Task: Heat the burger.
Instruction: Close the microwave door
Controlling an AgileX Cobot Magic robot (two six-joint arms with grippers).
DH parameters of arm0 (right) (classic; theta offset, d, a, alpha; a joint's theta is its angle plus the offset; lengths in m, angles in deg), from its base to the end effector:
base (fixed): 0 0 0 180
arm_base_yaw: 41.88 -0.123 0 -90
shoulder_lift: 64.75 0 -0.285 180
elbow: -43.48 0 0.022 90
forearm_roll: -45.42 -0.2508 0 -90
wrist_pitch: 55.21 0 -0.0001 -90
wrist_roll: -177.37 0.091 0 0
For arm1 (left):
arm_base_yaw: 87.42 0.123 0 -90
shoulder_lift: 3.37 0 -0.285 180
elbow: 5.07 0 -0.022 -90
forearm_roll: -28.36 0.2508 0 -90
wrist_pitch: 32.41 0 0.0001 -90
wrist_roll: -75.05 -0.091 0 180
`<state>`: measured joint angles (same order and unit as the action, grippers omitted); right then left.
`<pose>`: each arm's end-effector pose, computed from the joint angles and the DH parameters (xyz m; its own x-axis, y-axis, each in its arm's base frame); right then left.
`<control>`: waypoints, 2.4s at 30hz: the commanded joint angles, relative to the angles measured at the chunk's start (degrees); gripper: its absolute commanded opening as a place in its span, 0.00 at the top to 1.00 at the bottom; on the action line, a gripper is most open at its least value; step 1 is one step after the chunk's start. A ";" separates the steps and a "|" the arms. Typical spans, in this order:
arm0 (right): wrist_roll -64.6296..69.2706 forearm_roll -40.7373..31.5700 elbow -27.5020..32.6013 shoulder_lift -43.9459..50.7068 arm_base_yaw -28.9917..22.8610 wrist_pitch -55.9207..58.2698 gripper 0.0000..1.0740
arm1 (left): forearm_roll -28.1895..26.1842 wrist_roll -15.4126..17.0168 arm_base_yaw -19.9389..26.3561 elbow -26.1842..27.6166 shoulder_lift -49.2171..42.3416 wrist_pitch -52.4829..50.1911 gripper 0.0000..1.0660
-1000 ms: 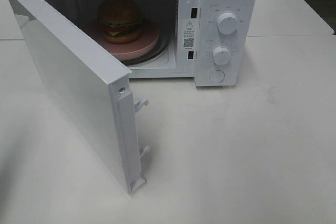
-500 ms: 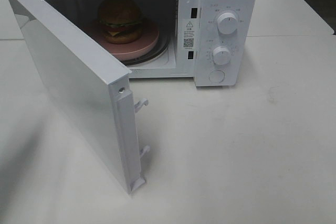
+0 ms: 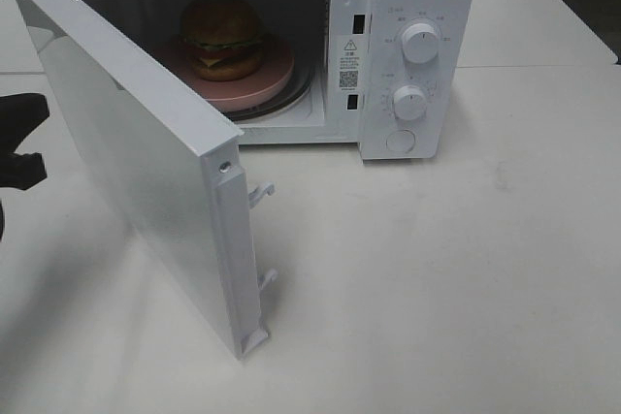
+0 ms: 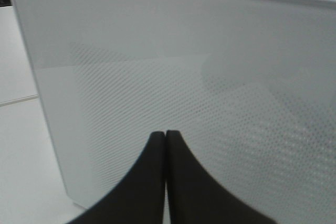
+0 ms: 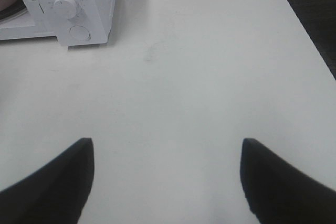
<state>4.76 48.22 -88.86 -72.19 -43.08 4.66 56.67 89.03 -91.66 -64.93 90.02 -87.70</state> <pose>-0.0070 -0.0040 0.2830 -0.4175 0.0954 -0.9037 0.0612 0.9952 0.0768 0.2283 -0.0525 0.1767 -0.1735 0.0624 -0.9829 0.4591 0.8880 -0.0247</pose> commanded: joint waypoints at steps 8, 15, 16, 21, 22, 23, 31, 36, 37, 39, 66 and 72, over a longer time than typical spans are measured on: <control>-0.23 0.11 0.17 1.49 0.00 -0.52 0.31 | -3.21 1.15 -8.88 8.08 9.11 -1.09 1.00; -0.23 0.11 0.17 1.49 0.00 -0.52 0.31 | -6.88 -0.46 -13.01 10.94 11.52 -0.57 1.00; -0.23 0.11 0.17 1.49 0.00 -0.52 0.31 | -7.79 -0.80 -13.92 11.97 12.09 0.11 1.00; -0.23 0.11 0.17 1.49 0.00 -0.52 0.31 | -9.80 -0.86 -16.33 15.30 12.61 2.98 1.00; -0.23 0.11 0.17 1.49 0.00 -0.52 0.31 | -9.80 -0.86 -16.33 15.30 12.61 2.98 1.00; -0.23 0.11 0.17 1.49 0.00 -0.52 0.31 | -10.43 -1.03 -17.13 16.73 13.18 3.27 1.00; -0.23 0.11 0.17 1.49 0.00 -0.52 0.31 | -13.87 -1.09 -21.26 23.20 16.73 6.36 1.00; -0.23 0.11 0.17 1.49 0.00 -0.52 0.31 | -17.48 -1.26 -23.95 27.44 19.08 7.96 1.00; -0.23 0.11 0.17 1.49 0.00 -0.52 0.31 | -17.65 -1.26 -24.35 28.48 19.60 8.88 1.00; -0.23 0.11 0.17 1.49 0.00 -0.52 0.31 | -17.65 -1.26 -25.04 30.25 20.80 10.08 1.00; -0.23 0.11 0.17 1.49 0.00 -0.52 0.31 | -18.68 -0.17 -27.27 48.13 28.82 24.35 1.00; -0.23 0.11 0.17 1.49 0.00 -0.52 0.31 | -16.04 0.00 -29.05 42.69 22.92 30.60 1.00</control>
<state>4.76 48.22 -88.86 -72.19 -43.08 4.66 42.23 88.40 -120.77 -20.12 116.20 -59.85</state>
